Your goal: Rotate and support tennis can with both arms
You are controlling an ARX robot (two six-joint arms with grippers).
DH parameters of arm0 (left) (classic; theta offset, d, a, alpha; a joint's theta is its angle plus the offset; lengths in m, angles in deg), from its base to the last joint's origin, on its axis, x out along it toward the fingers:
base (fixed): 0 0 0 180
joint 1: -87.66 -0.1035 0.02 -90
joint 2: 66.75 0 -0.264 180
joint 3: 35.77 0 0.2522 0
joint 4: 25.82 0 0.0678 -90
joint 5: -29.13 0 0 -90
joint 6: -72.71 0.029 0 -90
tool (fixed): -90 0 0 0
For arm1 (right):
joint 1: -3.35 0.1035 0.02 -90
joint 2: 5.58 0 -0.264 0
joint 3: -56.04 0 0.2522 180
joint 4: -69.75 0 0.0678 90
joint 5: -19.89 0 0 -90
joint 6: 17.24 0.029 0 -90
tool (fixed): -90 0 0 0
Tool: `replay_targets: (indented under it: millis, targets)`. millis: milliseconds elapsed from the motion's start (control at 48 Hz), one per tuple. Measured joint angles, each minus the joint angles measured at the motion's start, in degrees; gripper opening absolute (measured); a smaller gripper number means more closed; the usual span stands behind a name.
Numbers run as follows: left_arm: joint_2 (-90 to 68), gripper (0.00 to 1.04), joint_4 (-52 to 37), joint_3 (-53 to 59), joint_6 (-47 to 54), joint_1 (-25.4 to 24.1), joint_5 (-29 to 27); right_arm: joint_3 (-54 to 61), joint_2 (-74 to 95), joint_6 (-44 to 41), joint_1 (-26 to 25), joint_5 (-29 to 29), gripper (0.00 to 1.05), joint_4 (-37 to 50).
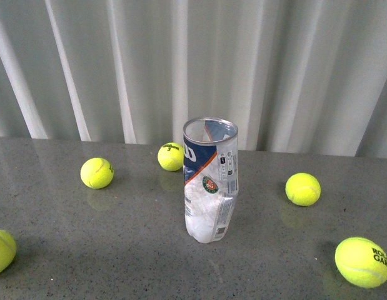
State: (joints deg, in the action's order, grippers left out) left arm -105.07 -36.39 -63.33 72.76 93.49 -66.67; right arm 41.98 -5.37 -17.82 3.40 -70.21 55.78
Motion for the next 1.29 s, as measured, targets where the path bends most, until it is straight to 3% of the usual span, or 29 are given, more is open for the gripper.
replay_targets:
  millis: [208,1292]
  targets:
    - [5.7,0.04,0.3,5.2,0.0,-5.4,5.6,0.0,0.0,0.0,0.0,0.0,0.98,0.0]
    - [26.0,0.04,11.8,12.4,-0.2,-5.7,5.8,0.0,0.0,0.0,0.0,0.0,0.98,0.0]
